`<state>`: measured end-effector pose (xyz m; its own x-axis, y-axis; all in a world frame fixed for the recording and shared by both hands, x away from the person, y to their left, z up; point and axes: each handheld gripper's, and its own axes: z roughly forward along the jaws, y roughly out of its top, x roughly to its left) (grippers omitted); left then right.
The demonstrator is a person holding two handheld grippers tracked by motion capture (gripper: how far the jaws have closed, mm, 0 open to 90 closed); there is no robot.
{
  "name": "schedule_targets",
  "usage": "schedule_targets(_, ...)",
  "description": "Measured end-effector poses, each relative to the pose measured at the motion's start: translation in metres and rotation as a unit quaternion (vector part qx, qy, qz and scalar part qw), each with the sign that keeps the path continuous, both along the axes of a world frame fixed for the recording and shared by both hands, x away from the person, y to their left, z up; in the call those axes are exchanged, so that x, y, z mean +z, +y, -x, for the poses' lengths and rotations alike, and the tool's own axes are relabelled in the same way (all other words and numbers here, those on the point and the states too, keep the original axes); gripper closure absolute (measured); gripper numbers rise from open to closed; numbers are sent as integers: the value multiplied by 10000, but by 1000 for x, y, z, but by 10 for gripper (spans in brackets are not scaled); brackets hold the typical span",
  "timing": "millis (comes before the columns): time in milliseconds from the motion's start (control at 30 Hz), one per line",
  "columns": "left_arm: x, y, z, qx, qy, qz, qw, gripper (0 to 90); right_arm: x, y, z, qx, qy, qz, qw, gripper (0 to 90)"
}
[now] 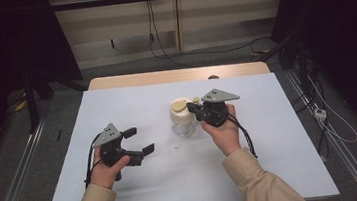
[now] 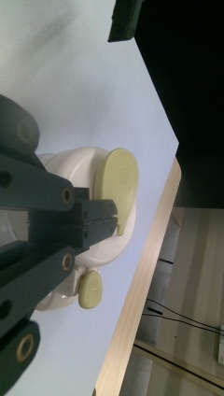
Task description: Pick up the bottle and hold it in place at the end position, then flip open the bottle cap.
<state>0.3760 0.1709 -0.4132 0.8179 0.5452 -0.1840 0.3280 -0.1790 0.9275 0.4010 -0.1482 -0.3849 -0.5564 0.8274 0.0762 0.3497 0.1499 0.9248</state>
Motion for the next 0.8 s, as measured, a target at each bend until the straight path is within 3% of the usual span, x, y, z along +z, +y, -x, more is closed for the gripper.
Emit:
schedule_targets(200, 3, -6, -5, -27, -13, -70, 10000, 45, 0, 1, 1, 14, -55, 111, 9999, 900)
schedule_targets(433, 9, -13, -15, -77, 68, -190, 9998, 50, 0, 0, 1, 26, -21, 82, 10000, 900)
schedule_targets(567, 13, -15, -20, -143, 13, -243, 9996, 58, 1, 0, 0, 31, 14, 54, 10000, 900)
schedule_targets(800, 18, -21, -27, -180, 13, -281, 9994, 193, 1, 0, 1, 36, 26, 60, 10000, 900)
